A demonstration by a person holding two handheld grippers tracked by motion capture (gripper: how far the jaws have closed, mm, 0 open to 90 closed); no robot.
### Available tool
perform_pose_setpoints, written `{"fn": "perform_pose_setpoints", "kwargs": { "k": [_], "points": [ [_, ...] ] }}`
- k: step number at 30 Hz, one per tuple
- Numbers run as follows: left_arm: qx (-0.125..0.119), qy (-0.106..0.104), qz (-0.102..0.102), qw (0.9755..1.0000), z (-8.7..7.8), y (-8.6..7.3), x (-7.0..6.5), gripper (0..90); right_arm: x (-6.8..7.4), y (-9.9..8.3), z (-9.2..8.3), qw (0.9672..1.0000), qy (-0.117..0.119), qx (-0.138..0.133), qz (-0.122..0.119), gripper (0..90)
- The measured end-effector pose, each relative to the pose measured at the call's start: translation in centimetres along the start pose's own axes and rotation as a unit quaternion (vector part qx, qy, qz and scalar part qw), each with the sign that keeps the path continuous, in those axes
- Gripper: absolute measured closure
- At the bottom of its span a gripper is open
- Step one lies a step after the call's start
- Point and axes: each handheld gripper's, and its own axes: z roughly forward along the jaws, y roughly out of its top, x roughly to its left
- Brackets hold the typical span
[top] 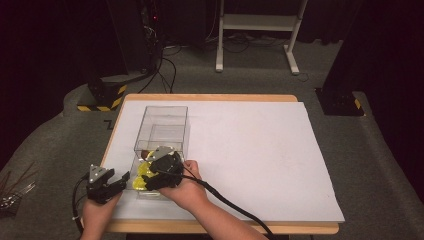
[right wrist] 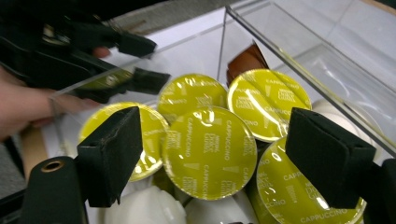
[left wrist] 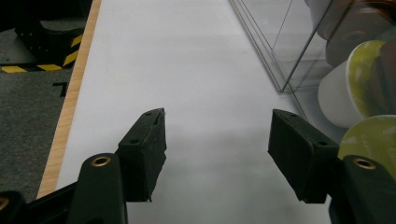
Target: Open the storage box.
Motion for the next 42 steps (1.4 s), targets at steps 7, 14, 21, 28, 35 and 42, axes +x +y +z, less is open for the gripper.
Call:
{"fn": "perform_pose_setpoints", "kwargs": {
  "k": [7,14,21,28,35,42],
  "points": [
    [0.0,0.0,-0.002,1.0,0.0,0.0,0.0,37.2,0.2,-0.1,0.9,0.9997,0.003,0.022,-0.006,24.4],
    [-0.002,-0.001,-0.002,1.0,0.0,0.0,0.1,37.2,0.5,-0.1,1.2,0.9995,-0.009,0.029,-0.01,29.8],
    [-0.002,-0.001,-0.003,1.0,0.0,0.0,0.1,37.2,0.7,-0.2,1.5,0.9988,-0.01,0.042,-0.021,35.7],
    [-0.002,-0.002,-0.003,1.0,0.0,0.0,0.1,37.2,0.7,-0.2,1.6,0.9989,-0.007,0.044,-0.017,38.0],
    [0.002,-0.002,0.002,1.0,-0.1,0.0,0.1,37.2,0.7,-0.3,1.2,0.9995,-0.01,0.028,-0.015,38.2],
    [0.001,-0.001,0.0,1.0,0.0,0.0,0.1,37.2,0.4,-0.2,0.6,0.9999,-0.005,0.007,-0.01,38.3]
  ]
}}
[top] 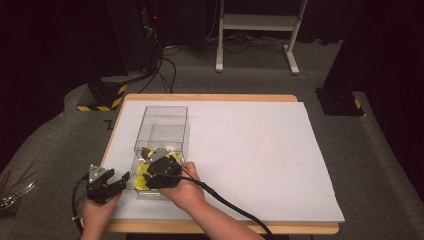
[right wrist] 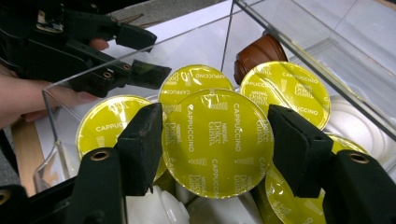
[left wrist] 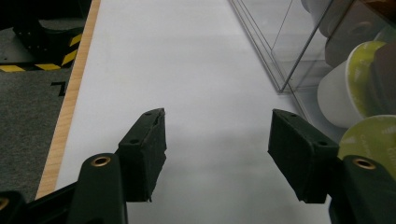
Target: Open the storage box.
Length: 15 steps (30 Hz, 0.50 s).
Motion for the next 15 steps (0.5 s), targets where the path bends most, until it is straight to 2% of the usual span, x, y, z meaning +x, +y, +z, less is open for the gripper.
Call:
{"fn": "perform_pose_setpoints", "kwargs": {
  "k": [12,15],
  "points": [
    [0.003,0.001,0.004,1.0,0.0,0.0,0.0,37.2,0.3,-0.2,-1.0,0.9997,-0.001,-0.024,-0.008,38.3],
    [-0.001,0.002,0.0,1.0,0.1,-0.1,-0.1,37.2,0.4,-0.2,-1.2,0.9995,-0.002,-0.03,-0.009,38.3]
  ]
}}
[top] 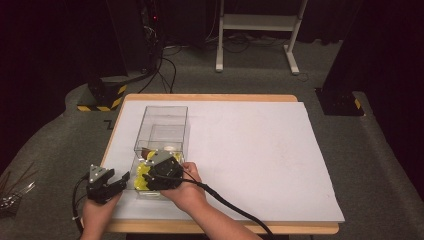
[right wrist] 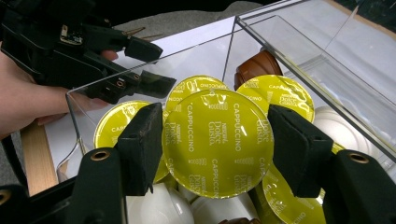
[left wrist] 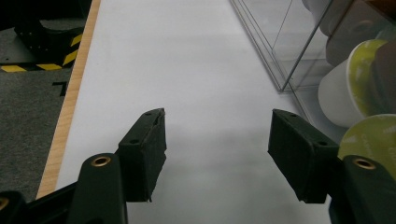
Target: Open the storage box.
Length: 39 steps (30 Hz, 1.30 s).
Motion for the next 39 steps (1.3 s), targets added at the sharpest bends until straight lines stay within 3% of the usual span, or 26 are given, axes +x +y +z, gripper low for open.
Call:
{"fn": "perform_pose_setpoints", "kwargs": {
  "k": [22,39],
  "points": [
    [0.002,-0.001,0.001,1.0,0.0,0.0,0.0,37.2,-0.4,-0.6,-0.8,0.9997,-0.004,-0.023,0.011,38.4],
    [0.002,0.0,0.002,1.0,0.1,0.0,0.0,37.2,-1.1,-0.8,-3.1,0.998,-0.01,-0.06,0.018,38.4]
  ]
}}
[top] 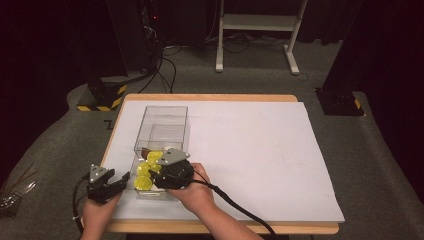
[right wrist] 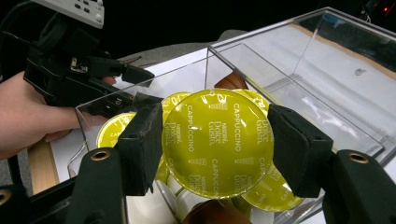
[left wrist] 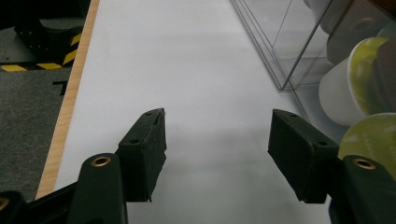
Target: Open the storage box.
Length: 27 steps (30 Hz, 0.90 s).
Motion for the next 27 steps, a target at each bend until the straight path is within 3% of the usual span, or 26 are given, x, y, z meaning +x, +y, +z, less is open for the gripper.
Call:
{"fn": "perform_pose_setpoints", "kwargs": {
  "k": [16,27],
  "points": [
    [0.001,0.002,0.0,1.0,0.0,0.0,-0.1,37.6,-0.6,-0.1,-1.4,0.9998,-0.009,-0.02,0.004,38.5],
    [0.004,0.002,0.006,1.0,0.0,-0.1,0.0,37.6,-2.1,-0.3,-2.6,0.9991,-0.027,-0.031,0.014,38.5]
  ]
}}
